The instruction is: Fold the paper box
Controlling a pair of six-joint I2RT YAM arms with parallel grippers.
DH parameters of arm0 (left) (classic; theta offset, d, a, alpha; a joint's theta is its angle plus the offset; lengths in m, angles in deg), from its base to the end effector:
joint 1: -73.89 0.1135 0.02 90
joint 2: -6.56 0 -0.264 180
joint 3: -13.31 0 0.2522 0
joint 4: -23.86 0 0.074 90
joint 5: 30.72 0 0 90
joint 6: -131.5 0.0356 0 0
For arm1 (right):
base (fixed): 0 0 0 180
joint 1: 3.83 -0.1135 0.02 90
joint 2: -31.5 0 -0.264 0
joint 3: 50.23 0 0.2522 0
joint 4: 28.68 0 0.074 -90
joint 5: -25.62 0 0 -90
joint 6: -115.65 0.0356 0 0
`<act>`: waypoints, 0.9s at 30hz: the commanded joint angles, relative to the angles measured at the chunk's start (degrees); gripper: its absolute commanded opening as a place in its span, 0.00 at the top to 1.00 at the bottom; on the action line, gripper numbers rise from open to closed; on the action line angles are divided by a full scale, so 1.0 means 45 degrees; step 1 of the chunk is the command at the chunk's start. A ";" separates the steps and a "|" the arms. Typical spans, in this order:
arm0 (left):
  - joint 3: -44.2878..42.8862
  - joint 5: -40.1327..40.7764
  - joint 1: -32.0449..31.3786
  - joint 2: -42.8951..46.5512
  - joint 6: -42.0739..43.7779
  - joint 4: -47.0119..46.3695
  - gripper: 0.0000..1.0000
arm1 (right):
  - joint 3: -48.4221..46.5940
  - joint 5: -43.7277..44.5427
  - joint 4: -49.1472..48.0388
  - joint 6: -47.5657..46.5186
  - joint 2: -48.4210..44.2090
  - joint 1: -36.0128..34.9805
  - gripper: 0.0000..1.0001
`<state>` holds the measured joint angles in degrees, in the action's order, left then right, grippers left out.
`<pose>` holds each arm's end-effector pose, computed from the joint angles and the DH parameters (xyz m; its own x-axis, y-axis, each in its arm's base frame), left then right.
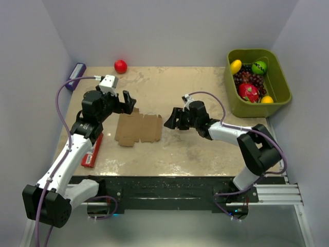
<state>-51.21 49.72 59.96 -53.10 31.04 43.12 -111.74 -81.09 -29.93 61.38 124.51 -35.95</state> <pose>0.2350 -0.0644 0.3356 -0.3088 -0.1079 -0.9450 0.3432 0.9140 -0.2165 0.2844 0.1907 0.1909 -0.7666 0.1791 -0.6167 -0.3350 0.7077 0.6220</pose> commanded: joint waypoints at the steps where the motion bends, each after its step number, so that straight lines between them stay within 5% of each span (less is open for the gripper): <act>1: -0.0360 0.0463 0.0069 0.0054 -0.0098 0.0028 0.01 | -0.0522 -0.0913 -0.1586 0.1220 0.0929 0.0028 0.34; 27: -0.0262 0.0680 0.0050 0.0074 0.0078 0.0165 0.00 | -0.0757 -0.0486 -0.4966 0.5029 0.4232 -0.0831 0.54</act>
<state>-51.21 52.67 59.96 -53.43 31.15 44.67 -114.23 -85.48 -46.74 80.81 143.27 -39.19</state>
